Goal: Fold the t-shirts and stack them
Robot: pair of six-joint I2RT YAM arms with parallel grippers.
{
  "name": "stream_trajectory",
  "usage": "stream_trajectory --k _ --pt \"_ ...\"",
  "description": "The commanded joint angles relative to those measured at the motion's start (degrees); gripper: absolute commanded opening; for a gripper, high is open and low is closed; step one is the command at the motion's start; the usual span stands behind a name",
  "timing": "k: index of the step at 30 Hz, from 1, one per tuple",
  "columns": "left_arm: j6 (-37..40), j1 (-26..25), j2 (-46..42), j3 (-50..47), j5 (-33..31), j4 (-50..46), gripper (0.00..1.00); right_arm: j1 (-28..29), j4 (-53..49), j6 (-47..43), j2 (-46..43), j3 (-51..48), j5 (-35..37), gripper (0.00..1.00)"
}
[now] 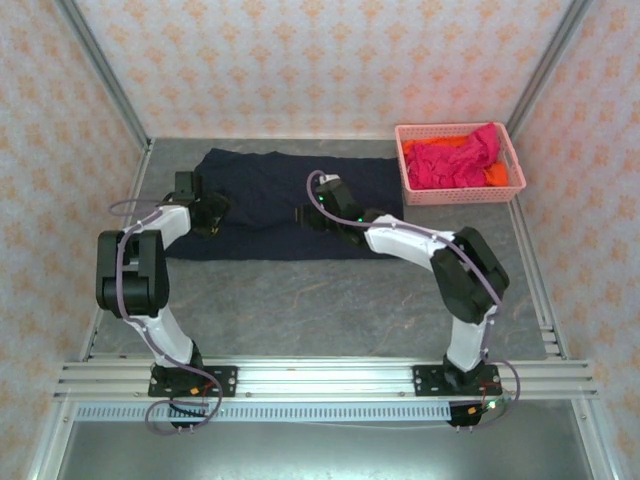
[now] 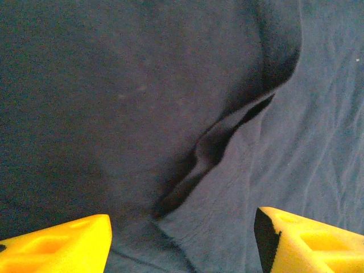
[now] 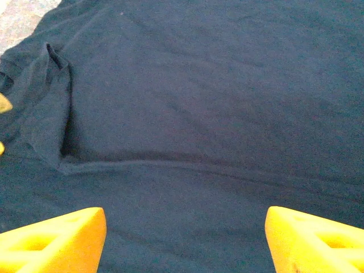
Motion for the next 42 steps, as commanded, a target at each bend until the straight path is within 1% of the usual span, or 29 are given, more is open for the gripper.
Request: stream_trajectory --k 1,5,11,16,20,24,28,32,35,38,40,41,42 --pt "1.0 -1.4 1.8 3.9 -0.2 1.6 0.66 -0.9 1.5 1.2 -6.3 -3.2 3.0 0.75" --pt "-0.3 -1.6 5.9 6.9 1.0 1.2 0.66 -2.0 1.7 2.0 -10.0 -6.6 4.2 0.74" --pt "-2.0 -2.4 7.7 8.9 2.7 1.9 0.70 -4.4 0.1 1.8 -13.8 -8.3 5.7 0.74" --pt "-4.2 -2.6 11.5 11.4 4.2 4.1 0.75 -6.0 -0.6 1.8 -15.3 -9.3 6.1 0.74" --pt "-7.7 -3.0 14.3 14.1 6.6 7.1 0.75 -6.2 -0.8 2.3 -16.3 -10.6 6.7 0.74" --pt "-8.9 -4.0 17.4 18.2 6.9 7.2 0.75 -6.4 -0.9 2.3 -16.6 -11.2 7.1 0.73" --pt "-11.0 -5.3 19.8 22.2 8.6 8.2 0.75 -6.4 -1.4 2.1 -16.8 -11.4 7.0 0.73" --pt "-10.8 -6.8 18.9 24.3 7.7 7.4 0.75 -6.5 -1.3 2.4 -16.8 -11.8 7.3 0.73" --pt "-9.8 -7.3 20.4 26.9 7.3 6.4 0.75 -6.7 -1.3 3.1 -16.1 -12.1 7.1 0.73" --pt "-8.9 -7.6 23.0 29.7 9.8 7.1 0.76 -6.9 -1.2 4.0 -15.1 -12.1 6.4 0.73" --pt "-6.1 -8.2 23.5 32.3 12.2 6.2 0.81 -7.2 -1.8 4.3 -13.8 -11.6 5.9 0.73" --pt "-3.2 -8.7 23.1 34.0 13.0 3.7 0.85 -7.4 -2.3 4.5 -12.9 -11.3 5.6 0.73" --pt "-0.3 -9.2 22.5 35.5 12.4 0.3 0.87 -7.4 -2.6 4.7 -12.2 -11.1 5.5 0.73"
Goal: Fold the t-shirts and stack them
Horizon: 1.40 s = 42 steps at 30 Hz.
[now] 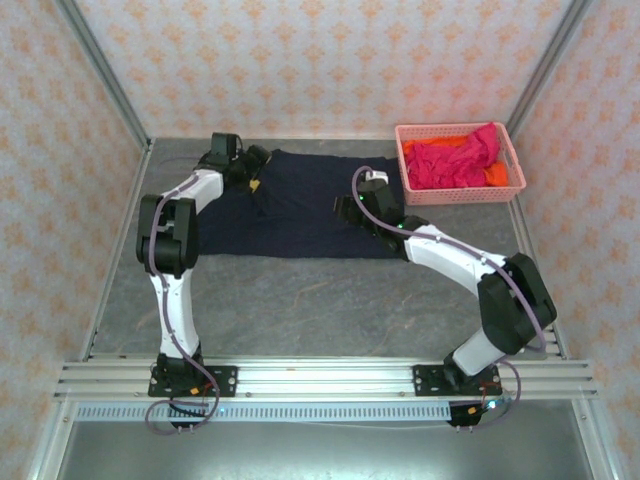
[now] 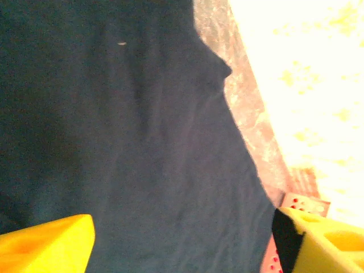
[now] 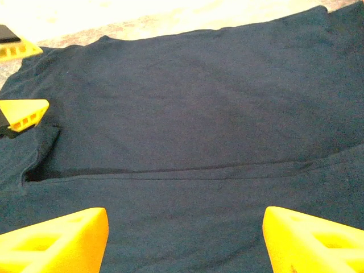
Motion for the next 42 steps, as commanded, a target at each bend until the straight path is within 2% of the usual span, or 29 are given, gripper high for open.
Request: stream_trajectory --k 1,3,7,10,11,13,15,19,24,31,42 --pt "10.0 -1.6 -1.4 4.9 0.9 -9.1 0.90 -0.6 -2.1 1.5 2.9 0.3 0.1 0.73" --pt "15.4 -1.9 -5.0 3.9 -1.9 -12.7 0.93 -0.8 -2.5 1.9 4.5 1.0 0.2 0.73" --pt "20.6 -0.7 -14.0 -4.6 -11.6 -15.5 0.94 -1.8 -3.3 3.1 9.0 2.8 0.8 0.73" --pt "24.3 -0.2 -18.5 -9.7 -20.9 -19.0 0.88 -3.6 -4.7 4.7 12.6 4.9 0.3 0.69" --pt "24.9 0.0 -19.4 -11.6 -23.1 -19.4 0.84 -4.2 -5.1 5.0 13.7 5.5 -0.1 0.67" --pt "25.8 0.2 -20.6 -14.7 -25.6 -19.6 0.76 -4.9 -4.9 4.3 15.7 6.6 -0.7 0.66" --pt "26.5 0.2 -20.9 -16.5 -27.8 -20.2 0.72 -5.1 -6.0 2.9 18.1 8.4 -0.1 0.66" --pt "25.8 0.3 -20.7 -20.3 -28.4 -20.1 0.71 -5.1 -8.7 1.5 21.9 10.3 -0.1 0.63" --pt "23.2 0.3 -22.6 -29.0 -28.8 -17.4 0.71 -5.1 -7.2 2.1 20.5 5.3 -2.2 0.63" --pt "23.1 0.5 -32.7 -40.6 -30.7 -18.4 0.71 -4.0 -6.0 3.2 15.7 -4.5 -4.7 0.63" --pt "20.7 2.2 -49.3 -58.6 -26.4 -22.0 0.73 -2.6 -6.9 4.3 6.7 -17.6 -4.3 0.64"
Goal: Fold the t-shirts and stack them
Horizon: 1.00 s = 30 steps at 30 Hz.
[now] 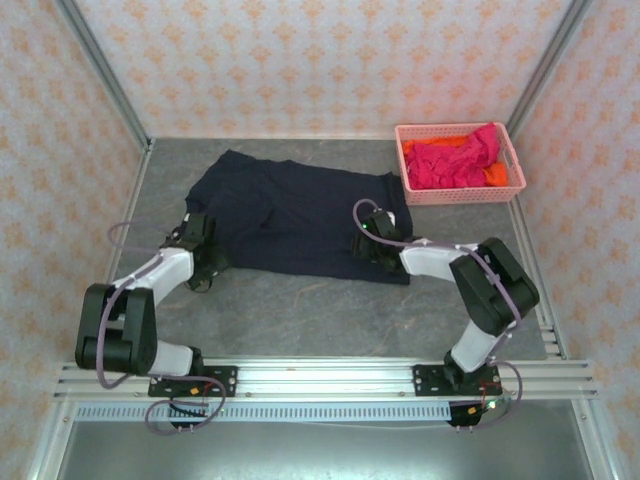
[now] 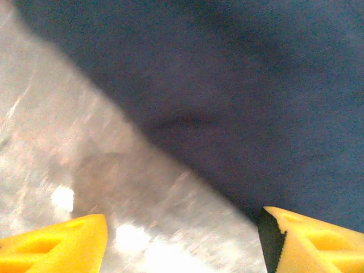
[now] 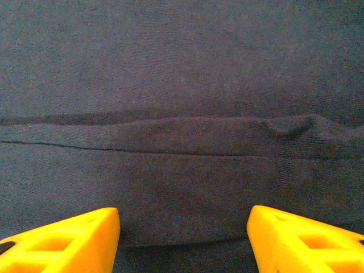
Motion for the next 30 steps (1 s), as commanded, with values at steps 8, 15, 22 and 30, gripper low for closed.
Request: stream_trajectory --k 8,15,22,30 --pt "2.7 0.0 -13.5 7.5 -1.9 -7.5 0.73 0.1 -9.6 -0.2 -2.9 -0.2 -1.8 0.65" --pt "4.7 -0.6 8.2 23.1 1.6 2.5 0.70 0.1 -9.3 0.6 -1.3 3.6 -2.6 0.65" --pt "4.0 -0.4 26.2 33.0 2.1 2.5 0.70 0.0 -8.0 2.3 0.3 3.6 -2.8 0.65" --pt "0.4 0.6 28.4 23.6 3.6 6.1 0.70 -0.1 -8.5 2.3 0.3 2.6 -1.6 0.65"
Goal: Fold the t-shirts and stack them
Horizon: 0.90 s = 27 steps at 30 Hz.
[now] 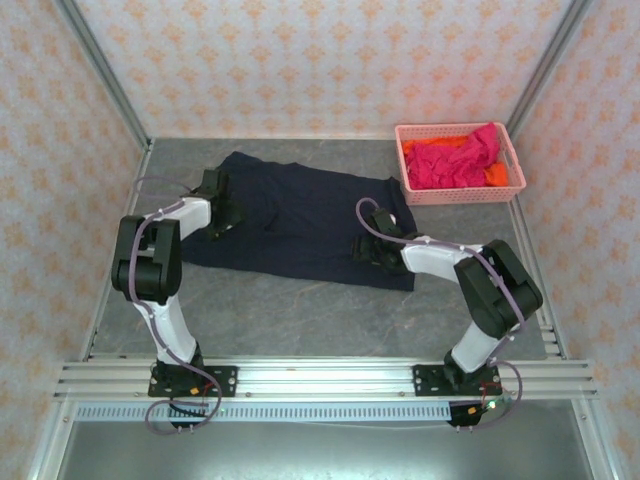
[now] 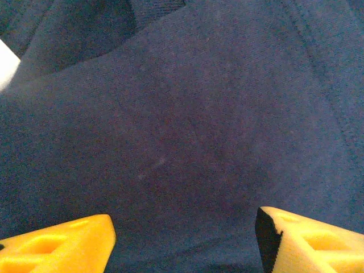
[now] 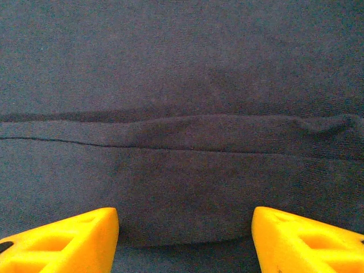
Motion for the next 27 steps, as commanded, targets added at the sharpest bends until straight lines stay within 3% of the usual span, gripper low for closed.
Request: stream_trajectory --k 1,8,17,21,27 --pt "-2.3 0.7 -1.5 -6.9 1.1 -0.2 0.70 -0.1 -1.6 0.7 0.7 -0.4 1.1 0.65" --pt "-2.8 1.2 -15.4 -22.1 0.4 -2.4 0.70 -0.2 -3.7 0.5 -2.4 -3.5 1.0 0.65" --pt "-2.0 3.2 -28.2 -31.1 1.4 -6.9 0.70 -0.1 -4.8 2.7 -7.6 -10.2 -0.8 0.65" --pt "-1.5 3.3 -32.4 -31.2 0.7 -9.2 0.71 -0.1 -5.4 3.2 -10.4 -10.9 -2.1 0.65" --pt "-1.0 3.1 -34.2 -18.5 -2.5 -14.2 0.72 -0.6 -6.2 2.5 -15.9 -2.0 -4.6 0.66"
